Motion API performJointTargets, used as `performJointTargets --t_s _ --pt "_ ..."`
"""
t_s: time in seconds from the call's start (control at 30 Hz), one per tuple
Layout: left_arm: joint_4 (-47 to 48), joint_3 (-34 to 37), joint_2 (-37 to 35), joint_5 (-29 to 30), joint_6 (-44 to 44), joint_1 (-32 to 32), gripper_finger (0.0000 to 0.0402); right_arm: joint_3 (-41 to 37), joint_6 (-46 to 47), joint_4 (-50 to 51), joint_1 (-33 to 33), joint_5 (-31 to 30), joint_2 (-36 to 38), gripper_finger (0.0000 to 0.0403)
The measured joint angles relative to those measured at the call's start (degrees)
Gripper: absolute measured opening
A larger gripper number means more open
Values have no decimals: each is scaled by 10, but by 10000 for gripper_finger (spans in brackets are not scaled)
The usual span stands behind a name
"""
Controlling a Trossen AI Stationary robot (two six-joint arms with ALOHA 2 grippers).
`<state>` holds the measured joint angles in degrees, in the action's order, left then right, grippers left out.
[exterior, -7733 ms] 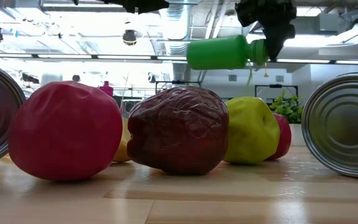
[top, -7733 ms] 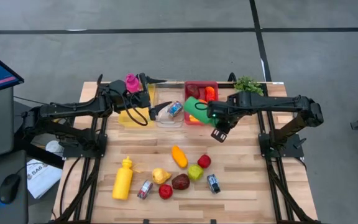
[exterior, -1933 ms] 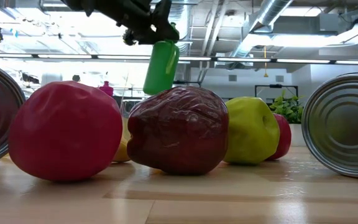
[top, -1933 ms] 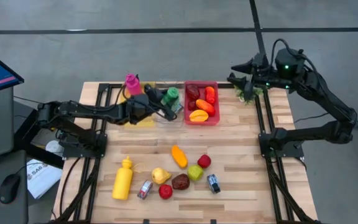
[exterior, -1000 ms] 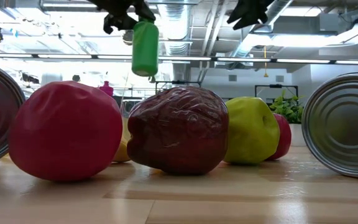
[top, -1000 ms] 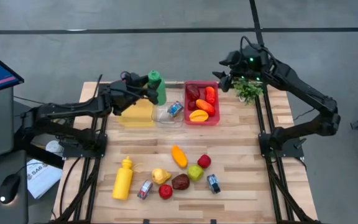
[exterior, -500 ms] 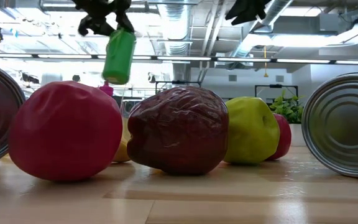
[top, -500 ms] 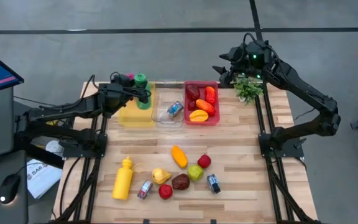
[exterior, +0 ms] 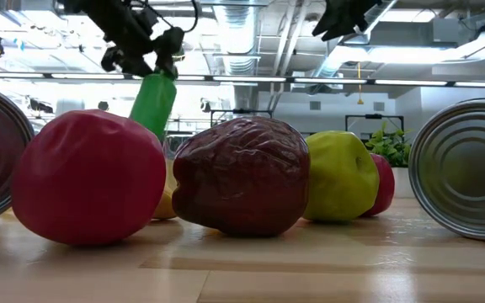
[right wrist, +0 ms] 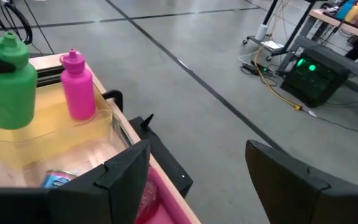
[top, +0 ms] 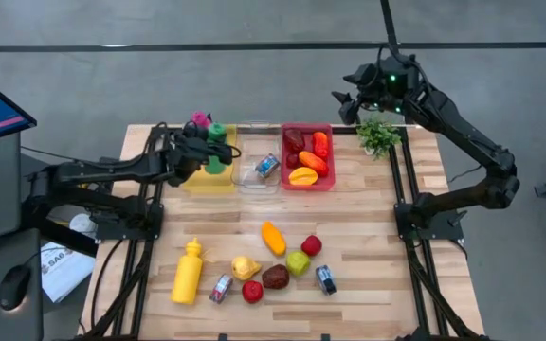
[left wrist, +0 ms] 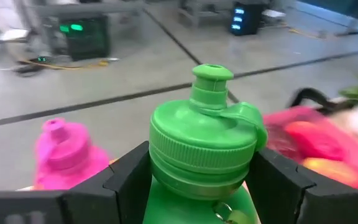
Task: Pick & Place Food Item
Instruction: Put the green tumbler into the yellow bin
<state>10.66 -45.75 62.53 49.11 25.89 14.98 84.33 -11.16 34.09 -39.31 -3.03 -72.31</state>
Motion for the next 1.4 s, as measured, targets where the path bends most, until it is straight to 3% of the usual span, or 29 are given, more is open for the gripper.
performJointTargets --t_s 0.2,0.43,0.7,1.0,1.4 --pt "-77 70 3 91 66 0 213 0 0 -3 -11 0 0 260" --pt "-218 171 3 141 75 0 217 0 1 -3 -8 0 0 260" --pt "-383 253 42 115 70 0 215 0 2 -42 -9 0 0 260" --pt "-585 258 145 89 -128 9 217 0 7 -110 -9 1 0 260" --pt "-702 257 213 25 -136 79 222 0 7 -110 -8 2 0 260"
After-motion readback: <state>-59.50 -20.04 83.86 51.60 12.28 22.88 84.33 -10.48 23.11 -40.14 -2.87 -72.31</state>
